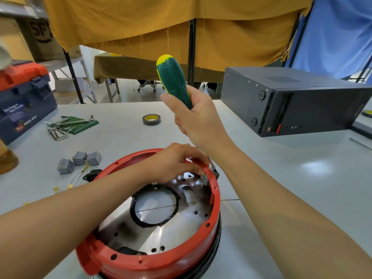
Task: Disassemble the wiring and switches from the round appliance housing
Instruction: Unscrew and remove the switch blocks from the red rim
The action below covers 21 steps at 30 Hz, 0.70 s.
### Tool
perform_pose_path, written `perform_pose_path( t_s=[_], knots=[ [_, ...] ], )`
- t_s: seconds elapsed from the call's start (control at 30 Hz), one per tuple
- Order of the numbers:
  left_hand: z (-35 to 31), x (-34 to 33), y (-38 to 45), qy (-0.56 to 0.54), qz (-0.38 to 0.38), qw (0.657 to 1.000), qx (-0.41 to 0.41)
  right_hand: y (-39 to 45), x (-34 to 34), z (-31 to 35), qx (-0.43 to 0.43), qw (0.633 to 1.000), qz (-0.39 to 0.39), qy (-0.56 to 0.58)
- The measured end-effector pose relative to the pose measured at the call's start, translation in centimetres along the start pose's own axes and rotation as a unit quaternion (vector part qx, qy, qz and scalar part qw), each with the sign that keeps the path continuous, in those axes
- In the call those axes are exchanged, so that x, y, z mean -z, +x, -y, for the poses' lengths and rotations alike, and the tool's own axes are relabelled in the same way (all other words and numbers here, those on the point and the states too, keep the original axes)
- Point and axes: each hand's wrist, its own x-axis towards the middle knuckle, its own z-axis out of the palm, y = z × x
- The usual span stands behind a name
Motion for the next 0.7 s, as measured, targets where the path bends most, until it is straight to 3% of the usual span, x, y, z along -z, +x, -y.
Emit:
perform_pose_path(
  t_s=[0.37,0.7],
  knots=[
    [-0.2,0.0,0.1,0.03,0.011,0.999,0.013,0.2,1.0,-0.4,0.011,0.999,-0.033,0.022],
    [-0.6,0.0,-0.1,0.025,0.003,1.0,0.011,0.0,0.5,-0.4,0.026,0.999,-0.033,-0.029]
  ],
)
